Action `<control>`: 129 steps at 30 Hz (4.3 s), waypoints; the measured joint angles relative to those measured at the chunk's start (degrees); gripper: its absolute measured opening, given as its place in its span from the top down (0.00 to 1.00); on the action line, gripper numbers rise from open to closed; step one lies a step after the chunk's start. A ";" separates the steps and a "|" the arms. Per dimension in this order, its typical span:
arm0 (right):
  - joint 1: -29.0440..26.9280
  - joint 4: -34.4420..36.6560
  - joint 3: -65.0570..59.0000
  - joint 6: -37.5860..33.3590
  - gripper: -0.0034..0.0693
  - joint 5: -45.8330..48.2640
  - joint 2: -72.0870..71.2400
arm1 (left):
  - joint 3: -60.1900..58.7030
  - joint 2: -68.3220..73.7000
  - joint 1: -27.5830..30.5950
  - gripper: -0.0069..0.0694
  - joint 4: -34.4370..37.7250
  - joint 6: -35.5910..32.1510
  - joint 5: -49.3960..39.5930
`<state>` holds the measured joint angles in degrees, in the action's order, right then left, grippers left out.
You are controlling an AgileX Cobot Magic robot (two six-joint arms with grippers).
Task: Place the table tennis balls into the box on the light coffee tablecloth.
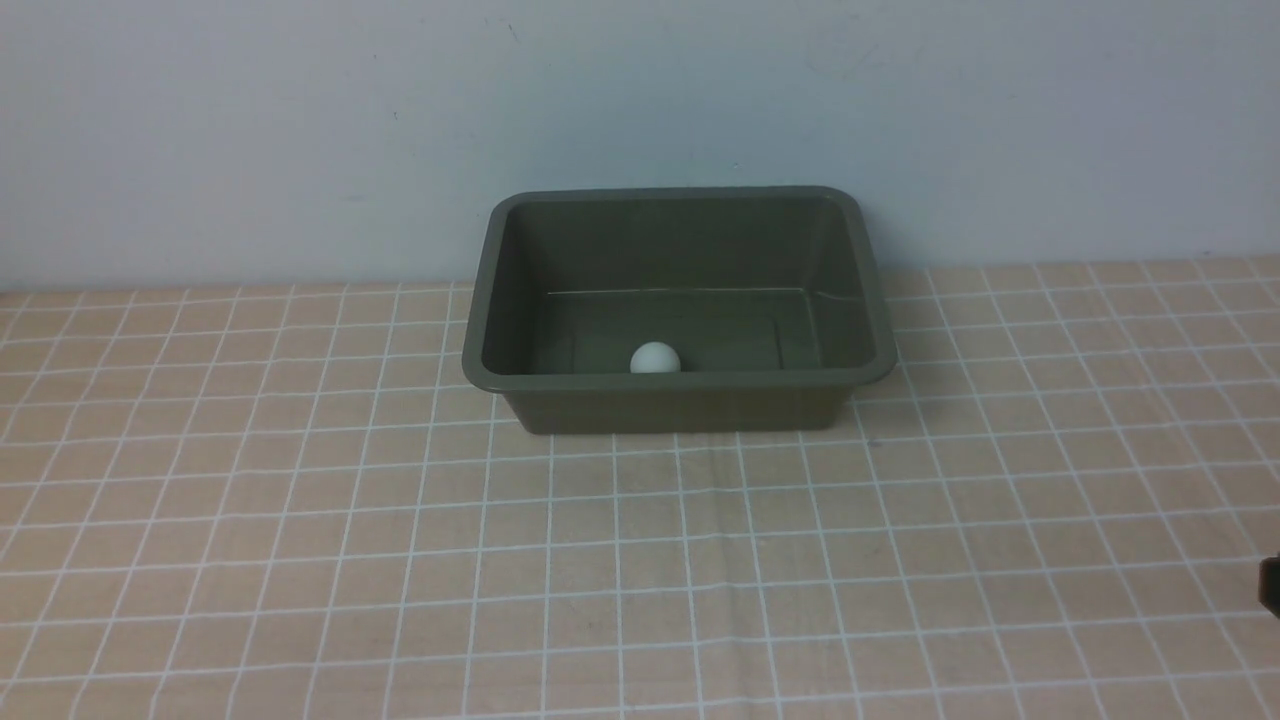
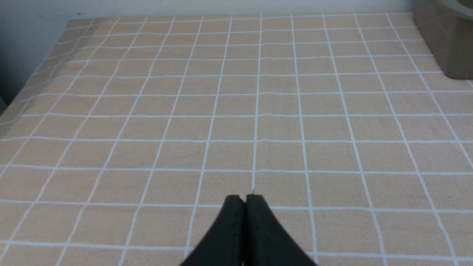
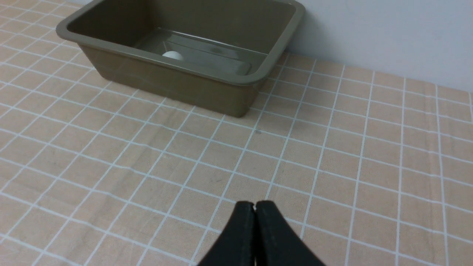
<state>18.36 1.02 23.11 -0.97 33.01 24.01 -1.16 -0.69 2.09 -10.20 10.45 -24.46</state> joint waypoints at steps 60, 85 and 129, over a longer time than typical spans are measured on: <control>-18.52 3.77 -17.39 -1.30 0.98 -13.70 -14.99 | 0.00 0.00 0.00 1.00 0.00 0.00 0.00; -18.52 3.77 -24.83 -1.72 0.98 -13.31 -18.88 | 0.00 0.00 0.00 1.00 0.00 0.00 0.00; -18.52 3.77 -24.88 -1.74 0.98 -13.31 -18.88 | 0.00 0.00 0.00 1.00 0.00 0.00 0.00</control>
<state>-0.16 4.80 -1.77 -2.71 19.70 5.13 -1.16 -0.69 2.09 -10.20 10.45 -24.46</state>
